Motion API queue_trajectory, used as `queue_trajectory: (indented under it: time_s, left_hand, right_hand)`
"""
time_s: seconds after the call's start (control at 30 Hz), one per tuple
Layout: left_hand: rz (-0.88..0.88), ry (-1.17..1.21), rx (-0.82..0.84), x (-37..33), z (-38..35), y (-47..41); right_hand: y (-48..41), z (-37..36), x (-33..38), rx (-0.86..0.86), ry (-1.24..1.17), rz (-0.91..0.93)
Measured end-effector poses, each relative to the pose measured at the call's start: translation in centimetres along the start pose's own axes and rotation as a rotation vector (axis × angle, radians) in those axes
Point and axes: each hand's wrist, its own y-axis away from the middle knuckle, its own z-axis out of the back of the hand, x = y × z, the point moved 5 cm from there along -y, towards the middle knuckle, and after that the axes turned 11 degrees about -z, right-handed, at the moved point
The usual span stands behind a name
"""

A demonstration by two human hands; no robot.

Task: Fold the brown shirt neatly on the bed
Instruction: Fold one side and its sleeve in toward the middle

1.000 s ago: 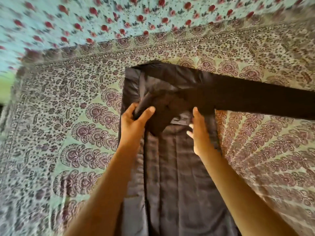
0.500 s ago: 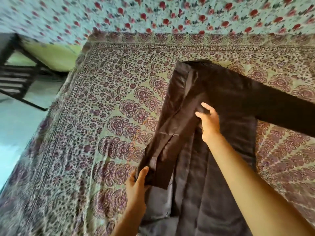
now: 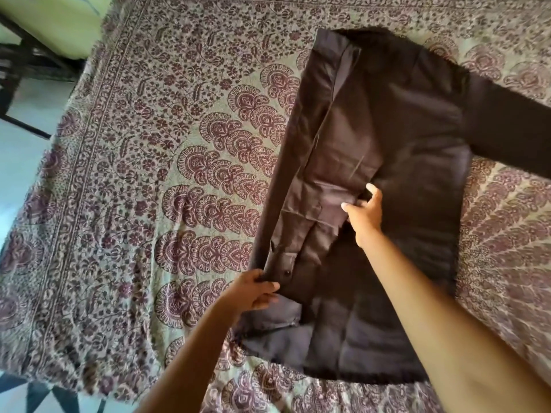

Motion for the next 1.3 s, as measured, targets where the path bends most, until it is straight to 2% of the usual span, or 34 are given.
queue_trajectory:
  time_s: [0.07, 0.17, 0.23, 0.27, 0.33, 0.4, 0.43, 0.53, 0.63, 0.8, 0.9, 1.0, 1.13, 1.2, 1.3]
  left_hand:
    - [0.023, -0.089, 0.038, 0.7, 0.0, 0.0]
    - [0.063, -0.325, 0.057, 1.4, 0.0, -0.6]
    - [0.109, -0.489, 0.103, 1.3, 0.0, -1.1]
    - [0.139, -0.597, 0.148, 0.8, 0.0, -1.2]
    - [0.153, -1.001, 0.234, -1.4, 0.5, -1.3]
    - [0.038, -1.353, 0.14, -5.5, 1.1, -2.0]
    - [-0.037, -1.377, 0.053, -7.8, 1.3, -2.7]
    - [-0.267, -1.142, -0.188, -14.9, 0.9, -4.9]
    - [-0.441, -0.93, -0.275, -20.4, -0.3, -8.5]
    - [-0.64, -0.591, -0.393, -28.1, -1.8, -15.2]
    - [-0.744, -0.564, -0.462, -34.0, -2.9, -18.5]
    - [-0.793, -0.471, -0.457, -39.8, -3.9, -22.4]
    - [-0.716, -0.589, -0.335, -43.4, -5.5, -27.1]
    - [-0.713, -0.489, -0.272, -43.8, -5.6, -28.4]
    - [-0.709, -0.279, -0.356, -43.2, -3.6, -30.7]
  right_hand:
    - [-0.2, 0.4, 0.5, -0.048, 0.031, 0.055]
    - [-0.2, 0.4, 0.1, -0.007, 0.271, 0.059]
    - [-0.2, 0.7, -0.3, -0.036, 0.338, 0.067]
    - [-0.3, 0.8, -0.3, -0.058, 0.344, 0.083]
    - [-0.4, 0.9, -0.2, -0.076, 0.359, 0.107]
    - [-0.6, 1.0, 0.3, -0.104, 0.352, 0.121]
    - [-0.9, 1.2, 0.8, -0.142, 0.329, 0.121]
    - [-2.1, 2.0, 2.6, -0.271, 0.267, 0.072]
    - [-4.2, 2.6, 4.5, -0.33, 0.246, 0.081]
    - [-7.2, 2.2, 8.9, -0.384, 0.355, 0.283]
    - [-9.1, 1.0, 11.8, -0.35, 0.337, 0.406]
    - [-11.3, -0.5, 14.8, -0.314, 0.285, 0.522]
    - [-14.1, -2.4, 18.5, -0.252, 0.275, 0.621]
    - [-15.1, -3.6, 19.9, -0.213, 0.307, 0.665]
    - [-16.9, -5.0, 21.3, -0.166, 0.327, 0.697]
